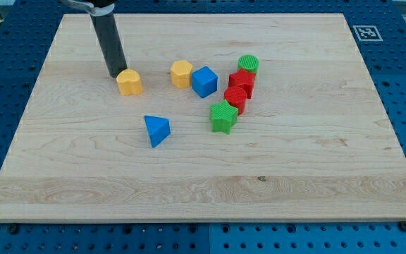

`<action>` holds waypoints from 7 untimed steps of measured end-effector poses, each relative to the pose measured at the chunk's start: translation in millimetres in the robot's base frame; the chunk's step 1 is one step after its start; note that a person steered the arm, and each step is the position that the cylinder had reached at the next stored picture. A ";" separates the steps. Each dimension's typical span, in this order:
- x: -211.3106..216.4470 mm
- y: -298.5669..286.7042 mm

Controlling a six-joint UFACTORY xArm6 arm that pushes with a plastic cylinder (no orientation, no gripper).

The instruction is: Move the arm close to the triangle

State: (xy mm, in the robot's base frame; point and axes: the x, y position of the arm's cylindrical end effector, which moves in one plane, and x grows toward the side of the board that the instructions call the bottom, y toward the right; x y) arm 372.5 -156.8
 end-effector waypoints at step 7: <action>127.4 1.6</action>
State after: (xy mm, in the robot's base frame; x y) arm 499.8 -155.2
